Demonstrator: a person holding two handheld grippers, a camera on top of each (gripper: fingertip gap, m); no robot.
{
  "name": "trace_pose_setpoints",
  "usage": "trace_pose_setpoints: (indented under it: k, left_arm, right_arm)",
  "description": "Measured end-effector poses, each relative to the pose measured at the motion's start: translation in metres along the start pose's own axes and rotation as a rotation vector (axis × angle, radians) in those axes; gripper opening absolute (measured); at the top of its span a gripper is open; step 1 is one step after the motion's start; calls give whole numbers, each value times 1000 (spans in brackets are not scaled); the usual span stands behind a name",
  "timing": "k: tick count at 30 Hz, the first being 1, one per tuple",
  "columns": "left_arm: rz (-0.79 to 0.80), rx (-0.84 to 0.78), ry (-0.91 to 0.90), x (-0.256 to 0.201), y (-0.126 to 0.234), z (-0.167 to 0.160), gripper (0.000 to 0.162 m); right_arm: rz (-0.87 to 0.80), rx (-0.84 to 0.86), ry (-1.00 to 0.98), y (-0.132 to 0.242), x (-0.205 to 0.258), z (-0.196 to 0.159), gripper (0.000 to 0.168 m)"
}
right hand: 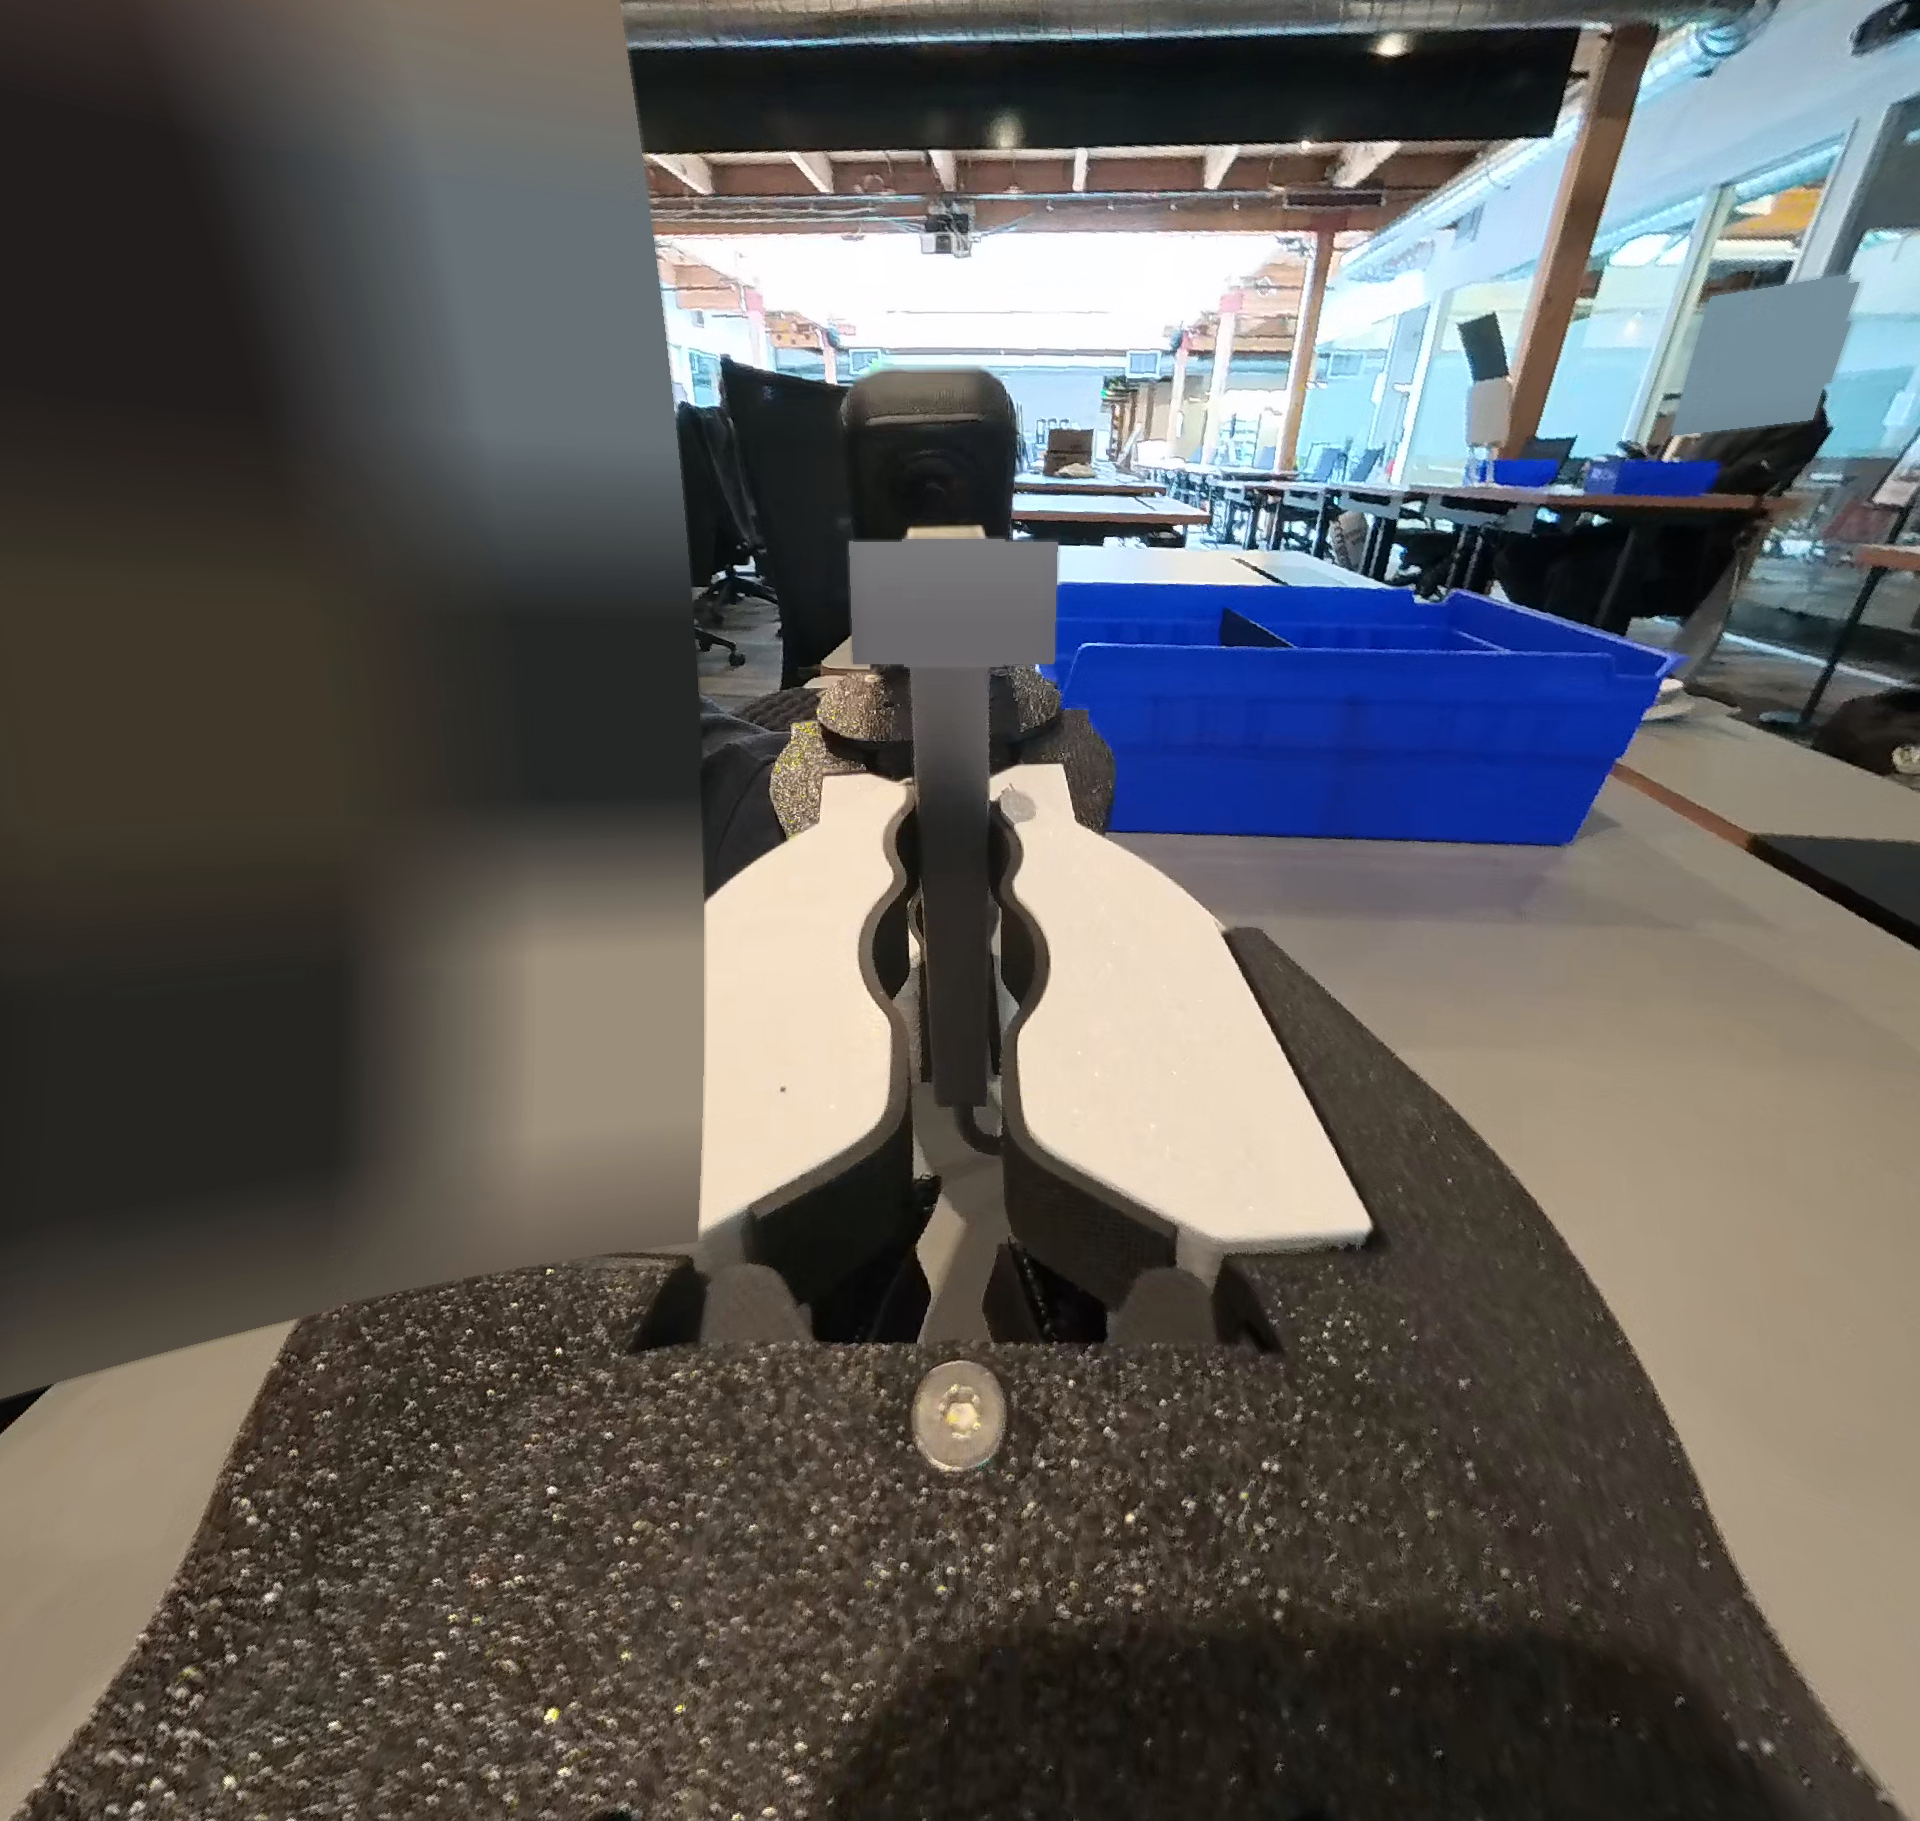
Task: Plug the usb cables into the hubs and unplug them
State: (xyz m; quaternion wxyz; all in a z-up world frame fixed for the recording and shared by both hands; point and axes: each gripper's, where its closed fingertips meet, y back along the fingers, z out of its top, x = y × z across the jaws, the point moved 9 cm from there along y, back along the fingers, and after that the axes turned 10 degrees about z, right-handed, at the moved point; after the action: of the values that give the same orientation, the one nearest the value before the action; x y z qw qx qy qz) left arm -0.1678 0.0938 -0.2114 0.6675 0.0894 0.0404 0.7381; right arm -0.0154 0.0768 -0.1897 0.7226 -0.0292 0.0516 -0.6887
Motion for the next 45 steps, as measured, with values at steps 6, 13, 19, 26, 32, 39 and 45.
trace_pose_setpoints:
  k: [6, 13, 19, 26, 32, 39, 45]
  left_arm:
    - [30, -44, 47, 2, 0, 2, 19]
    - [140, -101, 119, 17, 22, 26, 58]
    - [545, -62, 22, 49, 119, 79, 48]
    - [884, 629, -133, 119, 242, 54, 30]
    - [695, 1150, -275, 157, 257, -9, 10]
    - [415, 1137, -255, 167, 240, -34, 12]
    - [268, 1207, -249, 166, 241, -37, 9]
  right_arm:
    - [-42, 7, -17, 4, -2, 1, 12]
    - [-132, -64, 49, 14, -3, 12, 12]
    - [-191, -149, 79, 22, -1, 22, 12]
    - [-198, -187, 63, 25, -1, 25, 12]
    - [-217, -133, 73, 22, -5, 21, 12]
    - [-214, -134, 58, 22, -5, 17, 12]
    - [-217, -127, 55, 25, -5, 16, 12]
